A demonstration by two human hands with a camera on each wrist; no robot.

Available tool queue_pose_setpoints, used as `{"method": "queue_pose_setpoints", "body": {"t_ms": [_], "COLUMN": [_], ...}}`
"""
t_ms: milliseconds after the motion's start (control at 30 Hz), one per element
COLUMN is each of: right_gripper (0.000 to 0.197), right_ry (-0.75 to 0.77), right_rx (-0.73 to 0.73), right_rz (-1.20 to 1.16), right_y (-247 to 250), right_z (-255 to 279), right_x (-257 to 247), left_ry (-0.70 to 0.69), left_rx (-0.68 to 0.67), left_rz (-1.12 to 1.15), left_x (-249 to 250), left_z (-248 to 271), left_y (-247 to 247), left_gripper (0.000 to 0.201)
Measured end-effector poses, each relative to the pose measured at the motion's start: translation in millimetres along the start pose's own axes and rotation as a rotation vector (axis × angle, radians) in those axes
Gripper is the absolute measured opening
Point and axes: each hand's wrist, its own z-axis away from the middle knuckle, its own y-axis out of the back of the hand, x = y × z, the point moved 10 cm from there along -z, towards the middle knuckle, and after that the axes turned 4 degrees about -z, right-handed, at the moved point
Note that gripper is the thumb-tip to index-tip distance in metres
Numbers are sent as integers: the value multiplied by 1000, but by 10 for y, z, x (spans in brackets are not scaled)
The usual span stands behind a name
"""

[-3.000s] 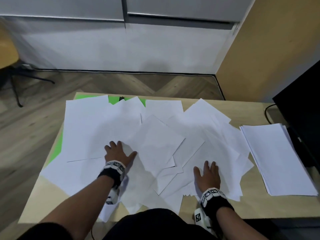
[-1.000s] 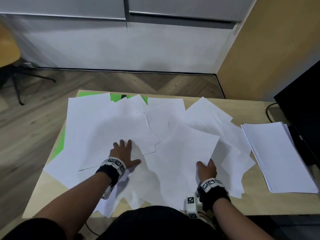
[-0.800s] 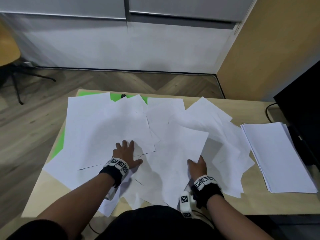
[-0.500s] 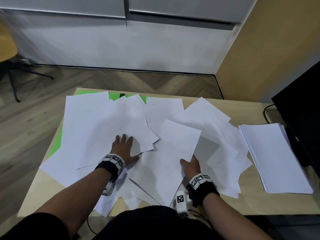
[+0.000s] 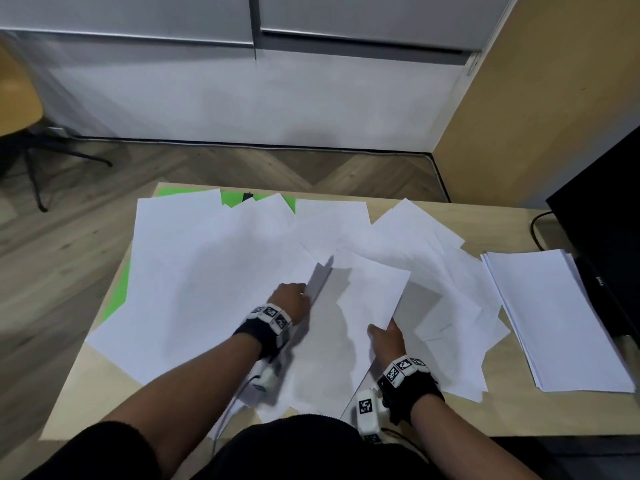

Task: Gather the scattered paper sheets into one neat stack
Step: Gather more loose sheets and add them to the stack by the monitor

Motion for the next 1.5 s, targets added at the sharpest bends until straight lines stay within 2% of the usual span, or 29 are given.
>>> {"method": "queue_pose_setpoints", "body": {"t_ms": [67,100,167,200,233,267,333,400,433,500,533,633,767,867,933,1000,1067,1100,1167,1200,1300,1400,1500], "right_gripper": [35,44,64,67,64,62,57,42,38,33,32,29,46,29,21,15,17,21,19,18,18,23,21], "right_ry": [-20,-20,-43,-60,-48,-30,-48,-55,-54,-72,-84,-99,-126,-131,-147,-133,-95,-69,-16,9,70,71,99], "right_rx": [-23,-35,-63,-63,-62,-57,-62,-75,-84,-65,-53,-81,-127,-122,-108,-61,-24,-14,-9,-20,-55,-63,-84], "right_rz": [-15,-27,-115,-175,-221,-240,-213,-73,-22,4,-13,-83,-100,-82,-93,-120,-250,-294,-300,-284,-176,-126,-53], "right_y": [-33,-34,-37,-21,12,46,118,173,188,236,251,166,27,37,101,199,263,285,343,361,367,349,319], "right_z": [16,31,40,41,39,1,-13,-30,-35,6,31,86,32,68,91,90,106,119,94,89,75,63,111], "right_x": [7,-11,52,92,107,142,212,245,255,288,312,357,452,385,304,178,-10,-120,-315,-409,-573,-605,-690], "left_ry": [-27,-23,-21,-27,-62,-109,-89,88,209,401,434,368,253,220,214,232,263,286,295,277,178,105,28], "left_rx": [-49,-91,-277,-324,-318,-263,-33,222,278,239,198,135,66,7,25,142,254,261,162,94,15,15,3], "left_rz": [132,266,675,773,753,640,367,172,121,93,78,78,236,337,332,270,255,300,456,549,767,808,710], "left_x": [308,456,777,874,925,899,604,80,-200,-610,-692,-684,-457,-287,-225,-235,-278,-312,-329,-294,-90,36,117], "left_z": [10,45,138,154,142,101,-48,-114,-81,-5,37,93,129,159,164,166,163,140,28,-35,-104,-127,-144], "left_y": [-152,-223,-457,-531,-529,-480,-275,2,97,86,49,-82,-355,-532,-519,-364,-174,-124,-154,-197,-192,-95,14], "left_gripper": [31,32,36,39,45,51,48,49,55,68,72,74,80,70,70,79,89,94,102,99,59,59,53]}}
